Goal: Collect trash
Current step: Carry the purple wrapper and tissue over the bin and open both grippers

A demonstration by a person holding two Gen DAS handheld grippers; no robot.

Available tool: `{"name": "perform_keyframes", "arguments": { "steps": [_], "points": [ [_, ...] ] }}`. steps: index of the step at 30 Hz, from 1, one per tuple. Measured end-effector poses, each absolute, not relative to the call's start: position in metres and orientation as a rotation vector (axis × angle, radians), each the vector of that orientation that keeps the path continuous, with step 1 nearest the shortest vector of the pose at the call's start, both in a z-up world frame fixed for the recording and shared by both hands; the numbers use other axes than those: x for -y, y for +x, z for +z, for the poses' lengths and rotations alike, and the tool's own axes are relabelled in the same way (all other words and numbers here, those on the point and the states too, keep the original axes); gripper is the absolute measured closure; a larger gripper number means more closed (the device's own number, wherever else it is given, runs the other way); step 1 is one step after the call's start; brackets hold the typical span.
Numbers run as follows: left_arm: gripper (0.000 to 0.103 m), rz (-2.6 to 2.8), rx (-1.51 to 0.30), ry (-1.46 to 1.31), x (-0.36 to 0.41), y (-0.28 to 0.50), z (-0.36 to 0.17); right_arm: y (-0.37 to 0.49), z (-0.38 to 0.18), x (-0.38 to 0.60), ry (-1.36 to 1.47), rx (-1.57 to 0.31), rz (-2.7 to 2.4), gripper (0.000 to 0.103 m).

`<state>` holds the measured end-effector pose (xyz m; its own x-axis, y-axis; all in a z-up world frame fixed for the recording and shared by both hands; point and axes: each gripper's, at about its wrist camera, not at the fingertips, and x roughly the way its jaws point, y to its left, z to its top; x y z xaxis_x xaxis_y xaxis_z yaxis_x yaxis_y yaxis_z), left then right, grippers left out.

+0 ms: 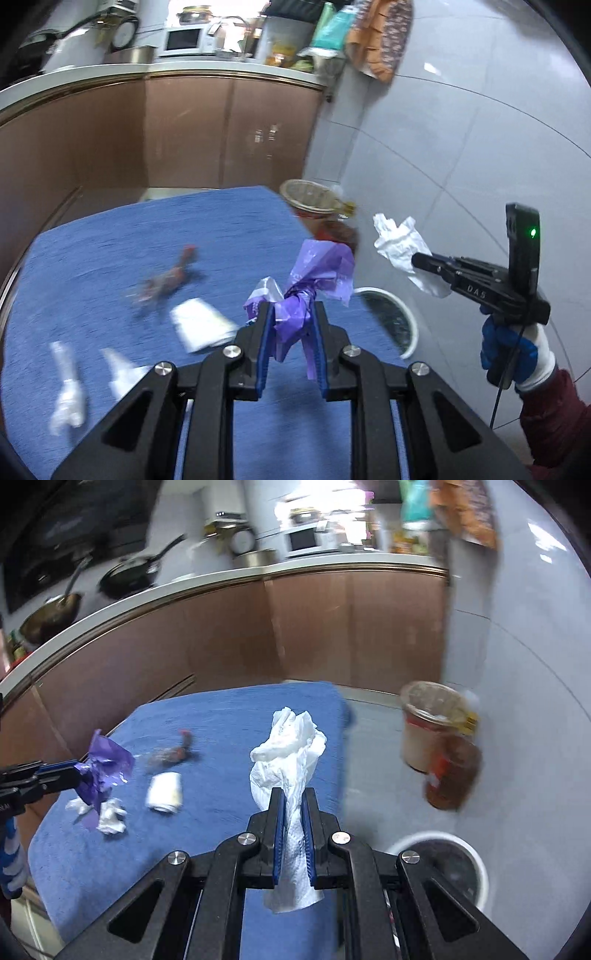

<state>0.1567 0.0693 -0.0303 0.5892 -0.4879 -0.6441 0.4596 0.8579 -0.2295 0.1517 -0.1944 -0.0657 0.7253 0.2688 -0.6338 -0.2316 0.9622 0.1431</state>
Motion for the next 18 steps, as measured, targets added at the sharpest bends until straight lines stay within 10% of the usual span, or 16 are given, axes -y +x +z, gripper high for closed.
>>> {"name": "perform_keyframes", "arguments": {
  "steps": [18],
  "points": [
    [0.084, -0.775, -0.938, 0.129, 0.185, 0.226, -0.094, 0.139, -0.146, 0.334, 0.213, -0.809, -0.031, 0.093]
  ]
}}
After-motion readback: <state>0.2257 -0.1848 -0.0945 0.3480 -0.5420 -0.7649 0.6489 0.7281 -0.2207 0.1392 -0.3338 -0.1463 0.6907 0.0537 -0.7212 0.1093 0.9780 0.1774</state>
